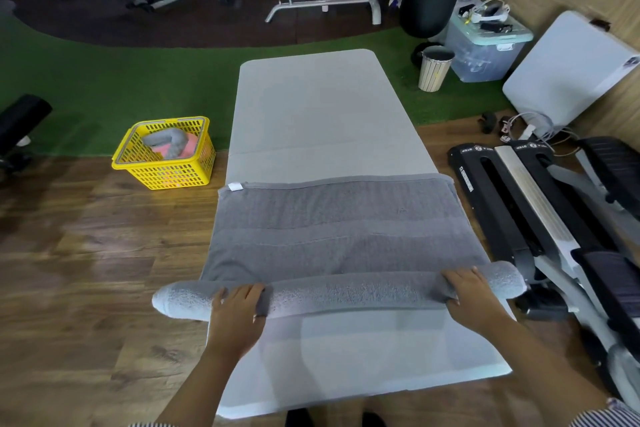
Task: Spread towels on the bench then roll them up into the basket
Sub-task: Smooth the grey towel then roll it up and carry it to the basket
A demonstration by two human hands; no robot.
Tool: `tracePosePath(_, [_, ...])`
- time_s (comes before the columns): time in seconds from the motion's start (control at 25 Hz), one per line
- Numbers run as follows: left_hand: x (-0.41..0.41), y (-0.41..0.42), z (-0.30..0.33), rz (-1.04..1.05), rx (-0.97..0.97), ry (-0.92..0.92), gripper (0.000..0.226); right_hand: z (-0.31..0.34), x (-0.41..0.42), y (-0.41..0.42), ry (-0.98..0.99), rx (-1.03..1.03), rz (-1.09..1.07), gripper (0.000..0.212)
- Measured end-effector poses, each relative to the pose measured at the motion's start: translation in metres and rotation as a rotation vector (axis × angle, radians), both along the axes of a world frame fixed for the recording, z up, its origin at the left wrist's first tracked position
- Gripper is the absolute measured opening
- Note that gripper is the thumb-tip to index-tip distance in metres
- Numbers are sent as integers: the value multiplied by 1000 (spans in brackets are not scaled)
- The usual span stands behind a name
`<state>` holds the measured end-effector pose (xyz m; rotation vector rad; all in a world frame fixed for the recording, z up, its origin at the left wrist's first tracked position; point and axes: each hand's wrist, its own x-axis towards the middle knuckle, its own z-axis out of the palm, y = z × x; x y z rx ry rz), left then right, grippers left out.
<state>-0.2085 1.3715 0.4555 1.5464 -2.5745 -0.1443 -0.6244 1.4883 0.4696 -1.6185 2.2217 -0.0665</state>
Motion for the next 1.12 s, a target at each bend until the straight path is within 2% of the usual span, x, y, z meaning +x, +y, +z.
tracePosePath(0.12, [10, -9, 4, -77, -17, 10, 37, 5, -8, -3, -82, 52, 4, 15])
tracePosePath(0.2, [11, -15, 5, -61, 11, 35, 38, 4, -12, -6, -71, 28, 9, 28])
tracePosePath(0.28, [8, -14, 6, 39, 12, 68, 38, 0, -11, -7, 9, -105, -27, 36])
tracePosePath(0.36, [4, -8, 3, 90, -25, 46, 40, -10, -11, -6, 76, -227, -51, 31])
tracePosePath(0.44, [3, -1, -4, 71, -42, -11, 46, -15, -13, -4, 49, -177, -65, 37])
tracePosePath(0.52, [4, 1, -8, 55, 3, -52, 63, -11, -12, -2, 7, -75, -43, 49])
tracePosePath(0.6, [3, -1, -5, 60, 60, -44, 65, -9, -12, -1, 95, -14, 31, 59])
tracePosePath(0.72, [4, -2, 6, 5, 58, -28, 39, -4, -16, -1, 128, -4, 41, 44])
tracePosePath(0.84, [12, -7, 9, -42, 41, 5, 33, 3, -18, -3, 83, 36, 34, 27])
tracePosePath(0.92, [17, -11, 12, -10, 20, 38, 39, 5, -20, -5, 84, 8, 16, 29])
tracePosePath(1.04, [13, -10, 15, 173, 13, 71, 42, 2, -21, -3, 153, -111, -39, 38])
tracePosePath(1.12, [13, -7, 9, 203, 33, 56, 44, 0, -22, 1, 111, -101, -61, 45])
